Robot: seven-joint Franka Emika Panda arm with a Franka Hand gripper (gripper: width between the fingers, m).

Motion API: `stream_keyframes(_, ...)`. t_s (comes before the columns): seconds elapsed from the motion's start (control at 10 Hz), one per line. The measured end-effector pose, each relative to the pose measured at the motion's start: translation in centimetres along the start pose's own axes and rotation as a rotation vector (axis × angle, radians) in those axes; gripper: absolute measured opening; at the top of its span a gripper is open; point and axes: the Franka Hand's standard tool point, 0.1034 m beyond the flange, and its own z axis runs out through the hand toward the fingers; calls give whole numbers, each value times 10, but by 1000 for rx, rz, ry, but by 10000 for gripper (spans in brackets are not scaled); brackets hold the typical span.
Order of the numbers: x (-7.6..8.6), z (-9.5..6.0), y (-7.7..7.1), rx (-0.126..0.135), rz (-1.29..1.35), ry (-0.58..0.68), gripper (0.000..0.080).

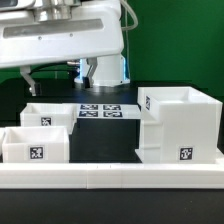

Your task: Assemble drawer

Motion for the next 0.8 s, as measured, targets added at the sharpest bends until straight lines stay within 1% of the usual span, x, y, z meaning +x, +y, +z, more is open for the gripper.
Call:
stream_keyframes(0.3, -1, 2, 0, -1, 5, -2, 648)
stream_keyframes(0.4, -3, 7, 2, -13, 19, 6, 648)
stream_keyframes(0.6, -22, 28, 4, -73, 12, 42, 648)
stream_keyframes(0.8, -38, 49, 7, -96, 14, 37, 648)
